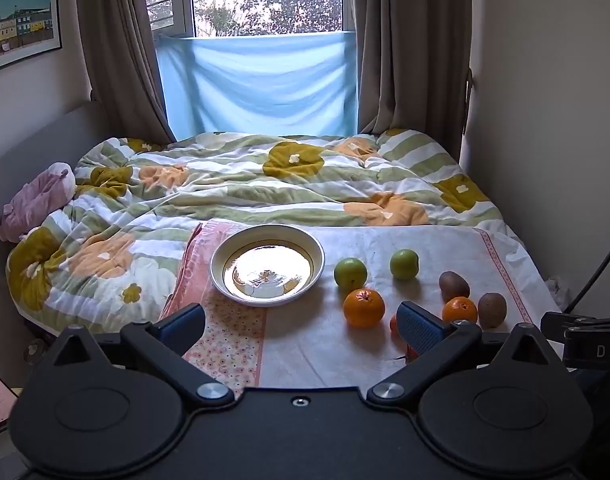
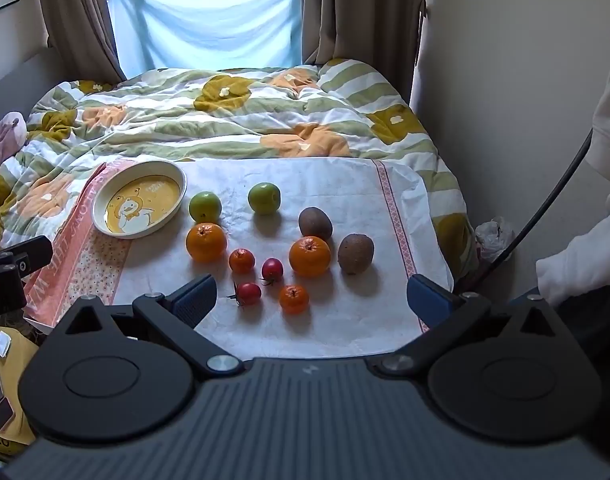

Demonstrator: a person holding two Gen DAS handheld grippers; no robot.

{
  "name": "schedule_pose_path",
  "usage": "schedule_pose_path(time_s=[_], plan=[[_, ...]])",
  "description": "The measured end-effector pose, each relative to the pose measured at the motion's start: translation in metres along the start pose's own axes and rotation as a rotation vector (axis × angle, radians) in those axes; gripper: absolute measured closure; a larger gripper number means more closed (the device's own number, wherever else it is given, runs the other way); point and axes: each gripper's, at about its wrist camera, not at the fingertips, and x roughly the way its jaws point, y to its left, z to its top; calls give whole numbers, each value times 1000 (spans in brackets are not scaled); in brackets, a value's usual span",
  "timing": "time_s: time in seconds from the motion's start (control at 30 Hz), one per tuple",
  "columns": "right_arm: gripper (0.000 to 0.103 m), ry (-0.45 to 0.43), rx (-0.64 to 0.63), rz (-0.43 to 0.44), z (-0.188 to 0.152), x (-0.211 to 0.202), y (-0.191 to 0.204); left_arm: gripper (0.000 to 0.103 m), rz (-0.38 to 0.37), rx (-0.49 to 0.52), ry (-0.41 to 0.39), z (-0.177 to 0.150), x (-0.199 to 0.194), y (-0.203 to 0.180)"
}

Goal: Organize fruits

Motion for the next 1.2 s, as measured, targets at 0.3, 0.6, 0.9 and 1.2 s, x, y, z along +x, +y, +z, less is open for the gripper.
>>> schedule_pose_path(time_s=[0.3, 0.6, 0.9, 1.2], plan=[[0, 2, 4, 0, 5, 4, 4, 0, -13, 7, 6, 2, 7, 5], [0, 3, 4, 2, 4, 4, 7, 0, -15, 16, 16, 3, 11, 5], [0, 4, 3, -1, 5, 6, 9, 0, -18, 14, 20, 3, 12, 7], [0, 5, 4, -3, 3, 9, 11, 0, -31, 21, 18, 4, 11, 5]])
